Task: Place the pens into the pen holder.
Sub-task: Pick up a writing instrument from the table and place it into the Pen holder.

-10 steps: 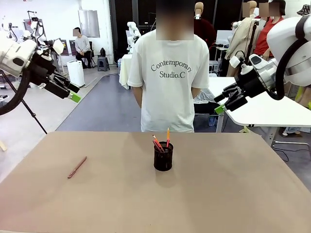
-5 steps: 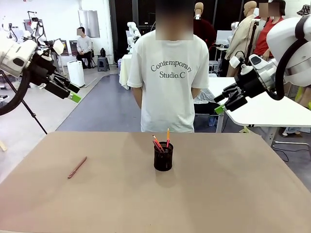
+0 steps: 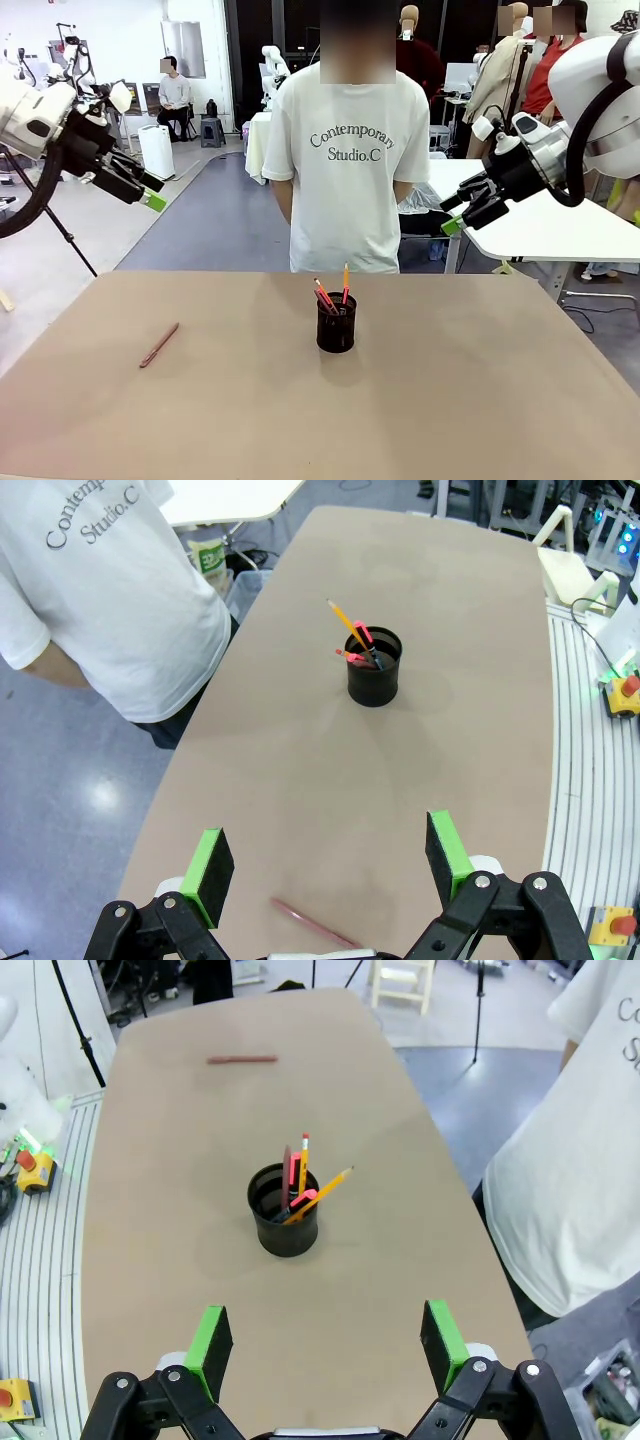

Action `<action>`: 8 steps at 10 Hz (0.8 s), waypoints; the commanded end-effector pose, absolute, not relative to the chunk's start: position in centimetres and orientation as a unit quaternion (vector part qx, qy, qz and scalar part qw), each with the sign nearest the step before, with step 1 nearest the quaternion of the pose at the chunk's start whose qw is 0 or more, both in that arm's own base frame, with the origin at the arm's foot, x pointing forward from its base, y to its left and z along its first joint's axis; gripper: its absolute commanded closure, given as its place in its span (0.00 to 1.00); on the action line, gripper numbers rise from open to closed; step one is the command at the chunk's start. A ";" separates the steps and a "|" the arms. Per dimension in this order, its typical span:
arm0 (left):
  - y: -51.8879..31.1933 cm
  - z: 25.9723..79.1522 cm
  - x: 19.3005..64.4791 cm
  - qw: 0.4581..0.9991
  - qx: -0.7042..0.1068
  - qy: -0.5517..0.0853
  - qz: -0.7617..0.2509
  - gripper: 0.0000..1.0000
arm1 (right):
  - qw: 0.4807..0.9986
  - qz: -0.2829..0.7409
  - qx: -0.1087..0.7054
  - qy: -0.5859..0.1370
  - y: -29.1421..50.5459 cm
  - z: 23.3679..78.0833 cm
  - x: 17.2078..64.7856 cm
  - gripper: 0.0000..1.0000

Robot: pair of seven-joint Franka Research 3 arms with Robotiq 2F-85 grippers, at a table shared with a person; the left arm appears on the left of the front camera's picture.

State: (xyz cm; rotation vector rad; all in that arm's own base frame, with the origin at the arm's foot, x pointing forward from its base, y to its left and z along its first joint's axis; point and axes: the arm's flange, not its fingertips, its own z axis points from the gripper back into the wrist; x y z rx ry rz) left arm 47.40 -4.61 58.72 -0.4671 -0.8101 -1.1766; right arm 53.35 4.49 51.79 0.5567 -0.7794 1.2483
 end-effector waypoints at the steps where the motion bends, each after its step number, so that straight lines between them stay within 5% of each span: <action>1: -4.5 58.8 47.3 0.732 -0.209 -0.368 -0.534 0.00 | 0.706 0.564 0.246 -0.352 4.6 52.0 53.3 0.00; 8: -4.5 58.8 47.3 0.732 -0.209 -0.368 -0.534 0.00 | 0.706 0.564 0.246 -0.352 4.6 52.0 53.3 0.00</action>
